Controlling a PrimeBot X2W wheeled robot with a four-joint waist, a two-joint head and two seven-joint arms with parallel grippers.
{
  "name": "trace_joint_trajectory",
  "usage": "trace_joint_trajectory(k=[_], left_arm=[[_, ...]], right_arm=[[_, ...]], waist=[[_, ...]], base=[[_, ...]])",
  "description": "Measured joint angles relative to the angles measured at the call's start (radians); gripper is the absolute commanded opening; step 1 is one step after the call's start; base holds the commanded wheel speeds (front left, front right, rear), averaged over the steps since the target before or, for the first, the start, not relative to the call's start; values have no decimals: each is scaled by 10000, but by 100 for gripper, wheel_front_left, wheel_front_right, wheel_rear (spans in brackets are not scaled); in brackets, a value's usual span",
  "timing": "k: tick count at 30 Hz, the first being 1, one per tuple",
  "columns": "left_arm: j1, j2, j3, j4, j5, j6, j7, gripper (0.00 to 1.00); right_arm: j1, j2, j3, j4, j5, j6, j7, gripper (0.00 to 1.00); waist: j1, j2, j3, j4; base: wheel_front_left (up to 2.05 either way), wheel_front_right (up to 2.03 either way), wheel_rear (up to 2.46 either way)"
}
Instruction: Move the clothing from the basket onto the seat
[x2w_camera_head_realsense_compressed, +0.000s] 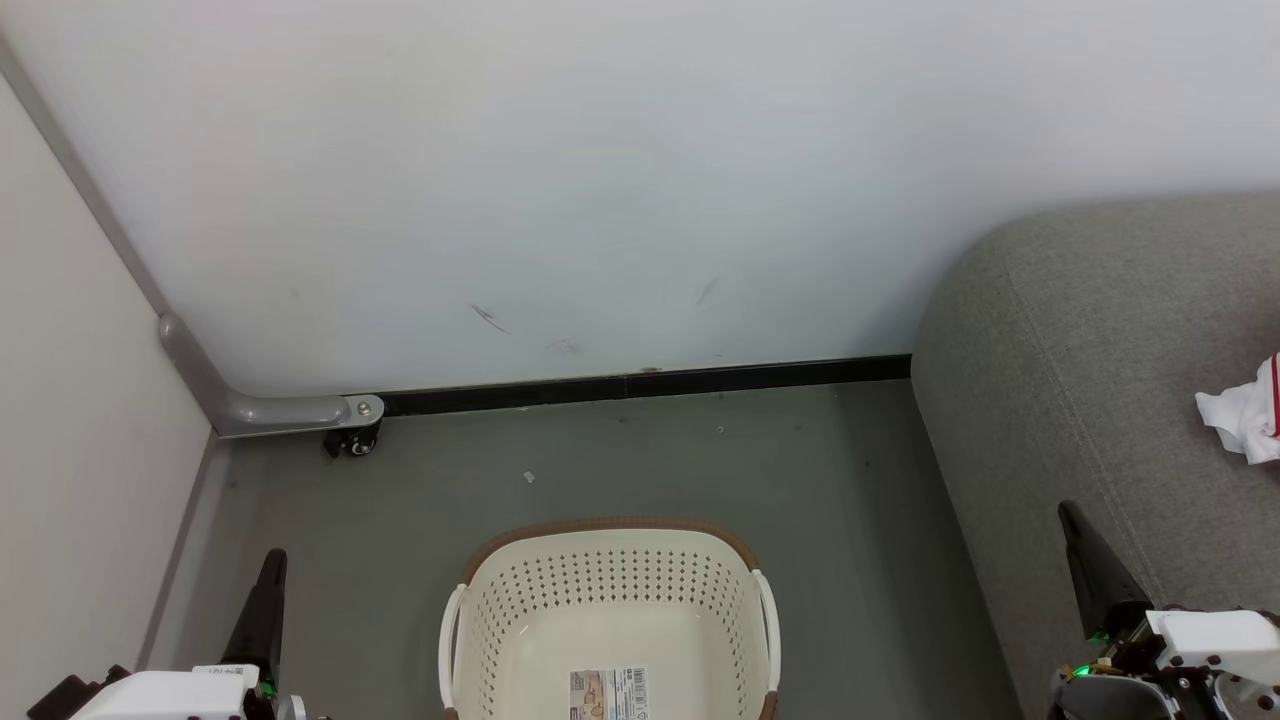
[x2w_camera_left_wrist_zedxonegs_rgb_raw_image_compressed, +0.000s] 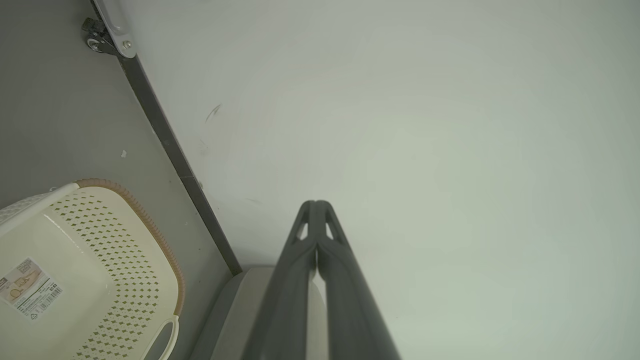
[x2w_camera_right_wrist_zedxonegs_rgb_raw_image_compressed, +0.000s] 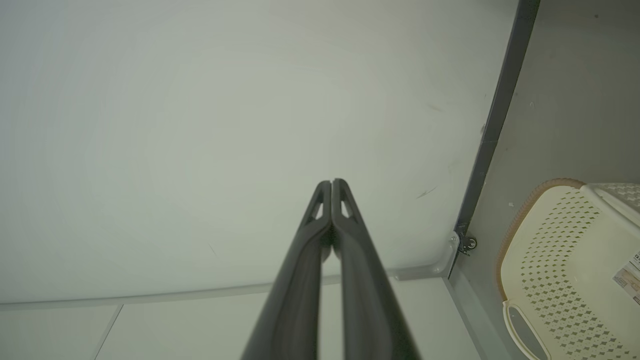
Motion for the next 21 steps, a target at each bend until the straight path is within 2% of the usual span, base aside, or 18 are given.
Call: trace_joint_trajectory(k=[21], left_arm=[[0,0,-4,-6,0,0,0,0]], right_arm=[[0,2,-29,8,0,0,73,0]], waist=[[0,0,1,0]], base=[[0,0,0]])
